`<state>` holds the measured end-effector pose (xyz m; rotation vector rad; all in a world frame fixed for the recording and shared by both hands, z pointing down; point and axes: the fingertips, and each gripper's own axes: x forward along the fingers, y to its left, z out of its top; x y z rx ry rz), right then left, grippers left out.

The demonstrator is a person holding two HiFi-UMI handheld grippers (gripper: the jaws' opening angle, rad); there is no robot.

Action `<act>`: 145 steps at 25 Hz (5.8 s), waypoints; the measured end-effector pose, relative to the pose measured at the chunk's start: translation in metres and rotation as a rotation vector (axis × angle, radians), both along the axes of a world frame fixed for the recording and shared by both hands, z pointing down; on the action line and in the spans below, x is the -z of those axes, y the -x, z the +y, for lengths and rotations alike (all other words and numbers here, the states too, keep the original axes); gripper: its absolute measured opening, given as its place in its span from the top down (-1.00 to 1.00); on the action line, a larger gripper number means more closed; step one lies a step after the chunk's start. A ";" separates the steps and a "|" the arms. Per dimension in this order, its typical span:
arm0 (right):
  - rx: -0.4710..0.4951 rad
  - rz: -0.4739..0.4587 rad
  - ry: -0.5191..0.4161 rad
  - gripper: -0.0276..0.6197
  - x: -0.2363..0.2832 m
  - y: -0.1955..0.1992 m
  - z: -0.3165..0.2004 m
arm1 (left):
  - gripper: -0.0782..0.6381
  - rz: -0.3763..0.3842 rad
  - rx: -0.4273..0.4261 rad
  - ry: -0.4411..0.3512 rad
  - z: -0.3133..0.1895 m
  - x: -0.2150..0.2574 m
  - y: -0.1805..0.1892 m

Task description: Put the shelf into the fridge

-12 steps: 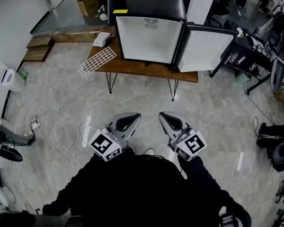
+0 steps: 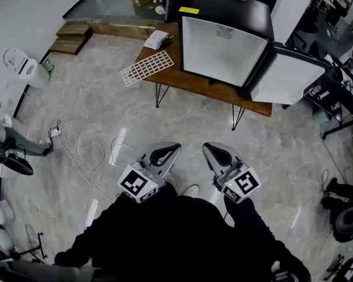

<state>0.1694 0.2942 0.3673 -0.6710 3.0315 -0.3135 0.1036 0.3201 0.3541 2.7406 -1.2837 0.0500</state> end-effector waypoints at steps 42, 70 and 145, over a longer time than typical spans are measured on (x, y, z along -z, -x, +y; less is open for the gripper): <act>0.477 0.068 -0.051 0.90 -0.017 0.337 -0.293 | 0.77 0.099 0.460 -0.037 -0.285 -0.003 0.301; 0.558 0.042 0.181 0.90 -0.161 0.397 -0.405 | 0.75 0.943 0.832 0.179 -0.356 -0.253 0.385; 0.237 -0.025 0.925 0.24 -0.279 0.383 -0.463 | 0.66 1.784 1.022 -0.214 -0.314 -0.304 0.536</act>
